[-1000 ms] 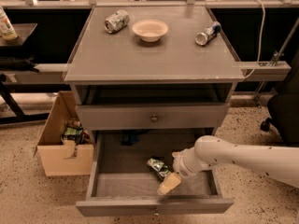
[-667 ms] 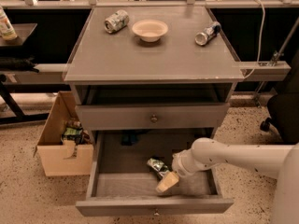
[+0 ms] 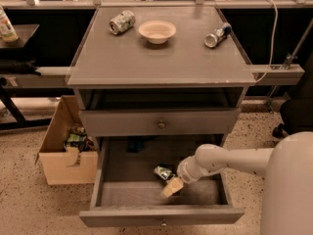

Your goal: Pick green can from middle drawer and place on counter

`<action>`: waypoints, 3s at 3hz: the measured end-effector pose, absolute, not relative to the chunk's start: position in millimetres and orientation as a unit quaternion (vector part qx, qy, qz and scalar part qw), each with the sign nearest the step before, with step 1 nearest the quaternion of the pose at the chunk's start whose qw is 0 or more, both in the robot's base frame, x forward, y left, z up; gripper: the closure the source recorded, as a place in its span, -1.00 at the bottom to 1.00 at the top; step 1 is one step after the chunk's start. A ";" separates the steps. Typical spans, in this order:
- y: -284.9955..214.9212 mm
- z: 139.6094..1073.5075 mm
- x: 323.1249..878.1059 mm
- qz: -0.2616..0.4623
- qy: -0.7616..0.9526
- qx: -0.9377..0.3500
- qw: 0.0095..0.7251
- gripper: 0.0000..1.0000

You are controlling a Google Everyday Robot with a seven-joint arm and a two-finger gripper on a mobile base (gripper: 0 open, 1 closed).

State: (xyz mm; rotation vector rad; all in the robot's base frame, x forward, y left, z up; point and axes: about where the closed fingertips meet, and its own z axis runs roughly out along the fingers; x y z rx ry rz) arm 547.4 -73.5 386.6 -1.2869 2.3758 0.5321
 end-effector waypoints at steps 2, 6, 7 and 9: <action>-59.2 357.6 564.8 0.194 0.850 -0.458 0.173 -0.07; -82.1 598.8 510.3 0.275 0.662 -0.624 0.310 1.00; -82.4 603.2 491.7 0.298 0.642 -0.643 0.291 1.00; -77.7 624.1 488.2 0.315 0.618 -0.662 0.284 1.00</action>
Offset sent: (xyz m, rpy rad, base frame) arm 0.0258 0.0173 -0.0370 -0.0179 0.0464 0.0040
